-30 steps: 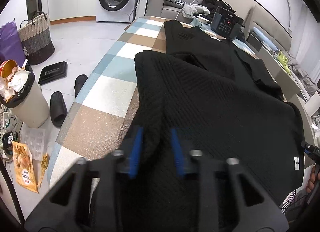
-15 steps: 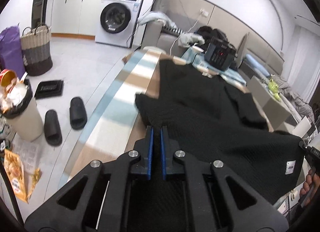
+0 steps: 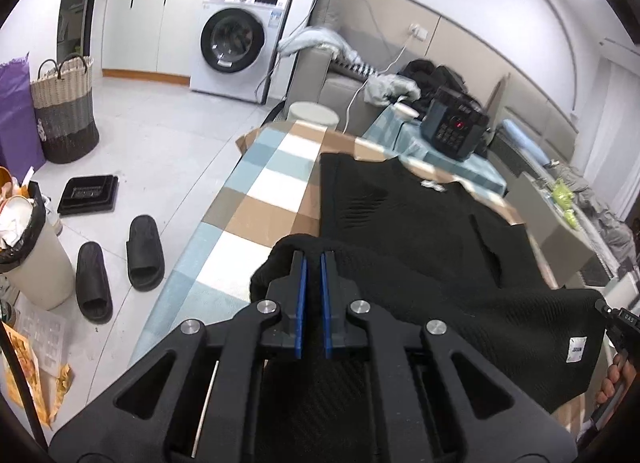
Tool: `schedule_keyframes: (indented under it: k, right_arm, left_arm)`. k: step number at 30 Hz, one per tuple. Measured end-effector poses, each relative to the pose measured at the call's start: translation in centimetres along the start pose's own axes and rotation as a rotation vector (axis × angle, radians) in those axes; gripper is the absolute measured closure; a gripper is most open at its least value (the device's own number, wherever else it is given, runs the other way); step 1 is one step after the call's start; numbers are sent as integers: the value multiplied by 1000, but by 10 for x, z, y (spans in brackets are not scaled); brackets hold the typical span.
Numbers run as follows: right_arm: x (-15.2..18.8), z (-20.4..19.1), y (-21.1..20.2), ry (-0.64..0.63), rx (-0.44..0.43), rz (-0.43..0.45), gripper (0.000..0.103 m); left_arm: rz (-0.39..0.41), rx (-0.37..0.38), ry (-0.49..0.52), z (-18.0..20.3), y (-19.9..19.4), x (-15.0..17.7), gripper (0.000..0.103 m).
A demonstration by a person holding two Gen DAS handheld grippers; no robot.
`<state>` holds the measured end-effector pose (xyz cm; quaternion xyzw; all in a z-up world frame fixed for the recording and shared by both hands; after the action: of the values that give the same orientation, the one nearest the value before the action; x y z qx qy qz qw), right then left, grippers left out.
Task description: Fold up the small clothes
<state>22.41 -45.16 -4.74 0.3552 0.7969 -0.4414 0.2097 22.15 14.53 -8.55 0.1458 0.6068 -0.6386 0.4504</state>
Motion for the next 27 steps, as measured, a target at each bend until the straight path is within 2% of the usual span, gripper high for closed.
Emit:
schedule_keyframes:
  k: [3, 4, 5, 6, 7, 8, 9, 10, 14, 21, 24, 25, 27]
  right_arm:
    - [3, 15, 21, 34, 28, -48, 88]
    - [6, 21, 24, 54, 36, -69, 79]
    - [10, 25, 24, 68, 33, -73, 66]
    - [12, 28, 22, 74, 34, -67, 59]
    - [13, 31, 19, 75, 41, -57, 48]
    - [16, 34, 17, 70, 48, -54, 44]
    - [17, 36, 17, 70, 49, -61, 44]
    - [19, 37, 19, 76, 39, -76, 44]
    - [26, 36, 38, 68, 25, -136, 43]
    - [35, 25, 71, 8, 30, -202, 43]
    - [35, 21, 80, 2, 26, -200, 44]
    - [34, 18, 81, -8, 29, -203, 44]
    - [36, 13, 85, -34, 27, -207, 50]
  left_arm:
    - [-59, -19, -8, -2, 25, 6, 98]
    - [-87, -36, -8, -4, 31, 9, 92]
    - [-103, -36, -9, -6, 35, 12, 85]
    - [-110, -34, -11, -8, 38, 16, 78]
    - [-116, -41, -13, -9, 40, 18, 56]
    - [-110, -50, -17, -12, 42, 21, 39]
    - [-98, -50, -20, -13, 43, 22, 37]
    - [-94, -40, -19, -13, 46, 24, 37]
    - [-163, -26, 8, -3, 66, 36, 37]
    - [-186, -2, 24, 13, 95, 39, 37]
    - [-192, 23, 22, 20, 104, 39, 52]
    - [-198, 35, 22, 22, 105, 40, 62]
    - [-208, 51, 25, 25, 108, 42, 72]
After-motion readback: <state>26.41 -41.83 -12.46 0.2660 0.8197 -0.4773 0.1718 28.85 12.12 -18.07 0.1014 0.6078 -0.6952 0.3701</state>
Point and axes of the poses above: each gripper's, at about its wrist camera, not at the fingertips, and y roughly the way its jaws point, z to its right, x to its underside, the point moved 7 cm from there along y, roughly the way its jaws point, and after that the axes turned 5 degrees about -x, right-handed, at the moved point
